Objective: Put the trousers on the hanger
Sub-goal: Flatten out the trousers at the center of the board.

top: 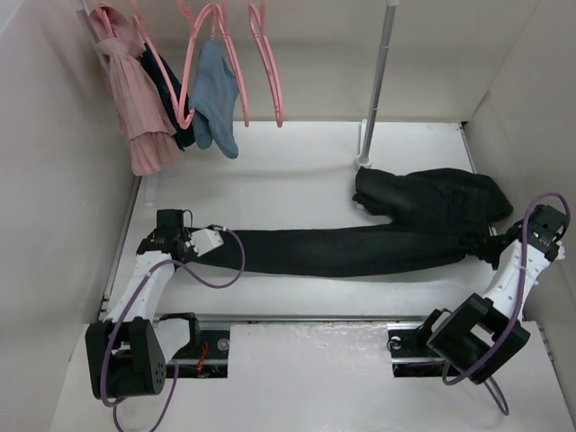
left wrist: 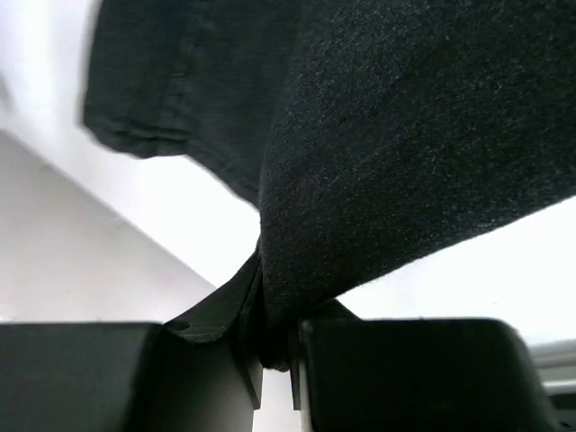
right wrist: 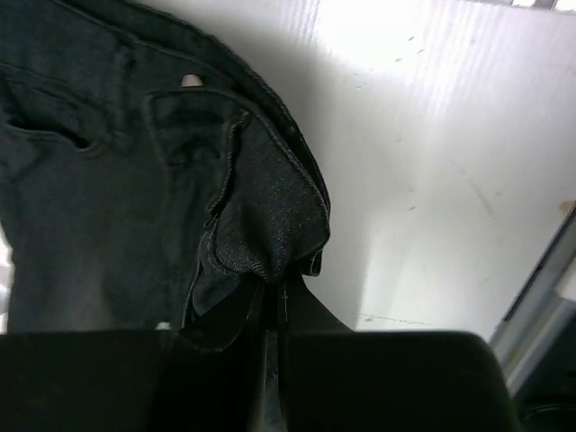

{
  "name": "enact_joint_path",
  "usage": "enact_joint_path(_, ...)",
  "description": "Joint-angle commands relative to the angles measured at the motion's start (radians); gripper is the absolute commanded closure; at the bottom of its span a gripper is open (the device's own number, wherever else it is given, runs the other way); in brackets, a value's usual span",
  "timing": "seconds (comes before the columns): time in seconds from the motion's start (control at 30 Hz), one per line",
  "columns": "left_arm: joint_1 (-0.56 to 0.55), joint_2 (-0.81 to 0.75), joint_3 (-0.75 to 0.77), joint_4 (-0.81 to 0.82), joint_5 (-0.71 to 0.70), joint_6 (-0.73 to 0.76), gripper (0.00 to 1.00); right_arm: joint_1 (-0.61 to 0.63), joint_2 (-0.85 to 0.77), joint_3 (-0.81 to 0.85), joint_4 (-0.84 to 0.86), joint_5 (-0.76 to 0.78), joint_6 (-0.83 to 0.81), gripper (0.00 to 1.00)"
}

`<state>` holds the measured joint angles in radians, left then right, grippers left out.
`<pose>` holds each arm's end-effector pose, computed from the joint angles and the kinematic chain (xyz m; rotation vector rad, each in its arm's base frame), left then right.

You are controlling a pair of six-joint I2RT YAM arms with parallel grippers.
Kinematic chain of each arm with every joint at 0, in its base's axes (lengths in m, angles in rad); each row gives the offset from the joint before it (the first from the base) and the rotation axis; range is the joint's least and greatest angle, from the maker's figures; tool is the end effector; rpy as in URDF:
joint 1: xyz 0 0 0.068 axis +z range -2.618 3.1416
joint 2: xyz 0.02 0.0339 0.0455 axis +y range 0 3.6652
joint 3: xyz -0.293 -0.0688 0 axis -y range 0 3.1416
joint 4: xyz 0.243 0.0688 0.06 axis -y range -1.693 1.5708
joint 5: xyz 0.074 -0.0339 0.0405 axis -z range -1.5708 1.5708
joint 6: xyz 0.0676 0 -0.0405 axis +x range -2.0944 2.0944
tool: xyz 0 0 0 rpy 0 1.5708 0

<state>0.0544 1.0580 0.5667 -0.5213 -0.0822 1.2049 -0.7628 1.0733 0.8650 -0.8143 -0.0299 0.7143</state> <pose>0.1931 0.0161 0.1872 1.4348 2.2710 0.5426 0.1489 -0.1396 0.2586 1.7375 1.9246 0.0211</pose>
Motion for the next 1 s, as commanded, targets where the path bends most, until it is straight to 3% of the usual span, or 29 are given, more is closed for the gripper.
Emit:
enact_joint_path(0.0, 0.009, -0.049, 0.016, 0.037, -0.037, 0.015, 1.0, -0.024, -0.032, 0.016, 0.083, 0.021, 0.085, 1.0)
enact_joint_path(0.17, 0.018, -0.058, 0.016, -0.063, -0.048, 0.047, 1.0, -0.047, -0.013, 0.078, 0.046, 0.079, 0.094, 1.0)
enact_joint_path(0.37, 0.018, -0.067, 0.081, -0.383, 0.064, 0.117, 1.0, -0.047, -0.004, 0.166, -0.016, 0.148, 0.085, 0.99)
enact_joint_path(0.4, 0.018, -0.067, 0.081, -0.402, 0.044, 0.13, 0.97, -0.047, -0.004, 0.166, -0.016, 0.148, 0.094, 0.92)
enact_joint_path(0.43, 0.018, -0.067, 0.046, -0.402, 0.02, 0.13, 0.85, -0.047, -0.004, 0.137, -0.016, 0.162, 0.094, 0.63)
enact_joint_path(0.47, 0.018, -0.067, 0.029, -0.402, -0.006, 0.13, 0.78, -0.047, -0.015, 0.137, -0.025, 0.176, 0.109, 0.52)
enact_joint_path(0.57, 0.018, -0.067, 0.045, -0.488, -0.015, 0.139, 0.5, -0.047, -0.026, 0.156, -0.051, 0.249, 0.119, 0.32)
enact_joint_path(0.63, 0.018, -0.055, 0.122, -0.551, 0.08, 0.128, 0.42, -0.047, -0.026, 0.196, -0.06, 0.275, 0.087, 0.31)
enact_joint_path(0.67, 0.018, -0.055, 0.231, -0.595, 0.122, 0.119, 0.38, -0.015, -0.026, 0.228, -0.06, 0.275, 0.07, 0.27)
enact_joint_path(0.73, 0.018, -0.046, 0.349, -0.605, 0.208, 0.095, 0.3, 0.052, -0.026, 0.252, 0.013, 0.265, -0.033, 0.02)
enact_joint_path(0.83, 0.018, -0.026, 0.476, -0.56, 0.329, 0.026, 0.26, 0.238, -0.05, 0.262, 0.094, 0.307, -0.117, 0.0)
enact_joint_path(0.97, 0.007, 0.011, 0.363, -0.255, 0.218, -0.211, 0.28, 0.488, -0.018, 0.237, 0.104, 0.384, -0.136, 0.0)
